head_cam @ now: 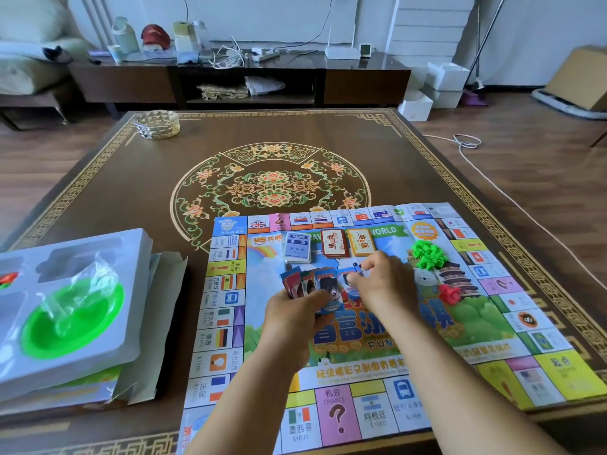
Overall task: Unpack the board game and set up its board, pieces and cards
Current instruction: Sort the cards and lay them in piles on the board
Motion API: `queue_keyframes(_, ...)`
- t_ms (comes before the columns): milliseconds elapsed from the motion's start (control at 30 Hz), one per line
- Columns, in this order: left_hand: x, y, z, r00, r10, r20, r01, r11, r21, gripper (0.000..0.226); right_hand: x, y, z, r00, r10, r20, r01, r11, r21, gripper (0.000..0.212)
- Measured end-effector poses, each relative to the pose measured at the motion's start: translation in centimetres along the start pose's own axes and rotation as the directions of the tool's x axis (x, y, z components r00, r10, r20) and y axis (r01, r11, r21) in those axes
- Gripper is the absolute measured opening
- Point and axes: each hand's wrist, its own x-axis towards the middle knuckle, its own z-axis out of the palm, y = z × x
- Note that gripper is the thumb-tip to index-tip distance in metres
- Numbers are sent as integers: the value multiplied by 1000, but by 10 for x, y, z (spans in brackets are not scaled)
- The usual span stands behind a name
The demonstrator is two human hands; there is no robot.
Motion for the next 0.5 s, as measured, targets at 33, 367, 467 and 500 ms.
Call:
queue_keyframes(33, 1, 0, 0, 1000, 3, -1, -3, 1000, 6, 9, -5, -1, -5, 1000, 10, 2, -11, 995, 101, 29)
queue_keyframes(367, -6, -4, 2, 998, -15, 57, 16, 1000, -17, 7, -37, -2, -16, 941, 22, 338, -244, 736, 631, 16)
queue_keyframes(467, -6, -3, 2, 997, -24, 76, 27, 999, -42, 11, -38, -1, -18, 941, -9, 339, -220, 745, 630, 12)
queue_keyframes(500, -6, -3, 2, 997, -24, 74, 27, 999, -46, 10, -38, -1, -17, 943, -9, 333, -218, 740, 637, 11)
